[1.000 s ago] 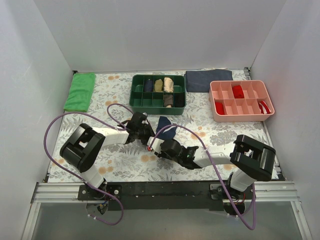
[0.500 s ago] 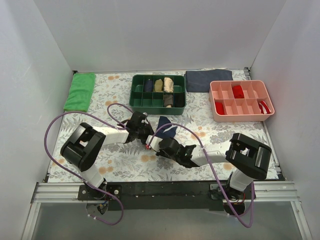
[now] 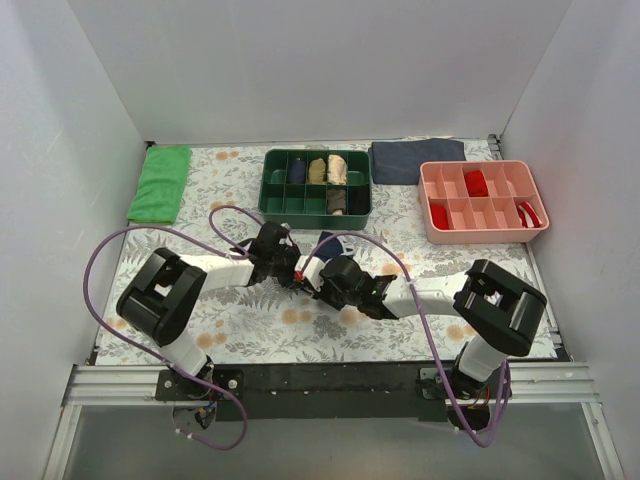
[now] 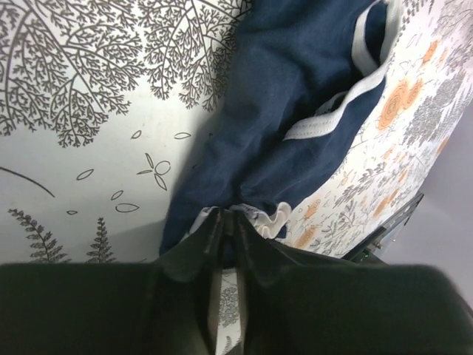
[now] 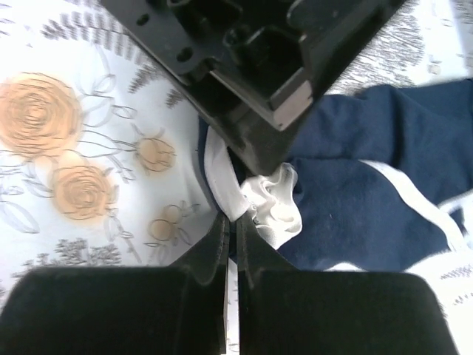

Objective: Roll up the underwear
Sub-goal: Roll the underwear to the center of the board.

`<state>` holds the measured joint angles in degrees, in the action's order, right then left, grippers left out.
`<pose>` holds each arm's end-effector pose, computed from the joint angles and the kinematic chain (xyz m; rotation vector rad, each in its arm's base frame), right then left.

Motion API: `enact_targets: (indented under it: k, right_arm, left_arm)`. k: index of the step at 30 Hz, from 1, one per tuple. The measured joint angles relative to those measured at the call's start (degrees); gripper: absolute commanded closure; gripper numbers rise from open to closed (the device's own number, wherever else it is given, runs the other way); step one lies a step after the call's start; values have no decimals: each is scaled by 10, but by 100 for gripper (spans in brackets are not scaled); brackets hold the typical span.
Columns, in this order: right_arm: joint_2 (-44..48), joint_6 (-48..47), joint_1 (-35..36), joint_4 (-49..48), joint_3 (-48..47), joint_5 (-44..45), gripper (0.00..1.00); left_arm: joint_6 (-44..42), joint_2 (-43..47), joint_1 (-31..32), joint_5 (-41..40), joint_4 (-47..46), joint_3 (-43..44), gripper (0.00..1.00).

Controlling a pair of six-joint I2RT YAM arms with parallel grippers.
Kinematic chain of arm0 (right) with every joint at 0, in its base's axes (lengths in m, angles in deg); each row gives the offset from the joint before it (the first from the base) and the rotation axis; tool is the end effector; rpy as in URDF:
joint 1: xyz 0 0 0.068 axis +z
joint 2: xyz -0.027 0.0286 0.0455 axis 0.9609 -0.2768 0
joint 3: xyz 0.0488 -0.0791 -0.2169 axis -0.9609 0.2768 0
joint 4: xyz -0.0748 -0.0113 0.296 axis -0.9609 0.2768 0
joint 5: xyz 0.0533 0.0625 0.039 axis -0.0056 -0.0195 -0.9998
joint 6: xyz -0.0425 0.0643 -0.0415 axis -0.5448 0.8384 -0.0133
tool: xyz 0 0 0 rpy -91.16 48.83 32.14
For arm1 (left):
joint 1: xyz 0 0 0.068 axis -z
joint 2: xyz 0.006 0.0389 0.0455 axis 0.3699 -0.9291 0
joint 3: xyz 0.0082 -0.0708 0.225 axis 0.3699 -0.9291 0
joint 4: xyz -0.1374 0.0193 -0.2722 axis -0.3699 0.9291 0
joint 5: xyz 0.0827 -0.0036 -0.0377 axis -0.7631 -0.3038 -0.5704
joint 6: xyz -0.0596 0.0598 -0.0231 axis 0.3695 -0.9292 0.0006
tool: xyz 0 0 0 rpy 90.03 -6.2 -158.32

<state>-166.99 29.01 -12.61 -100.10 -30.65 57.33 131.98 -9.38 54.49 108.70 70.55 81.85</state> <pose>0.1918 0.3272 0.0550 -1.2850 1.8260 0.3042 0.2805 -0.2104 0.0233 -1.2824 2.6321 -1.0824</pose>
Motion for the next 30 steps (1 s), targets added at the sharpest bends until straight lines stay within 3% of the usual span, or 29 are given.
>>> enact_targets:
  k: [1, 2, 4, 7, 13, 21, 30]
  right_arm:
    - [0, 5, -3, 3, -3, -14, 99]
    - [0, 11, -5, 6, -5, -28, 99]
    - [0, 24, -7, 10, -8, -56, 99]
    - [1, 47, -8, 13, -9, -97, 99]
    - [4, 108, -15, 32, -14, -167, 99]
    - [11, 210, -27, 24, -27, -259, 99]
    - [4, 322, -47, 36, -26, -302, 99]
  left_arm:
    - [1, 3, 0, -1, 3, 0, 81]
    - [1, 7, 0, -4, 6, 0, 68]
    - [0, 16, 0, -10, 15, 0, 67]
    - [-3, 31, -1, -29, 28, 0, 48]
    - [-2, 99, -4, -79, 63, 0, 38]
    - [-6, 218, -12, -170, 144, -3, 36]
    - [-13, 319, -12, -203, 193, -14, 40]
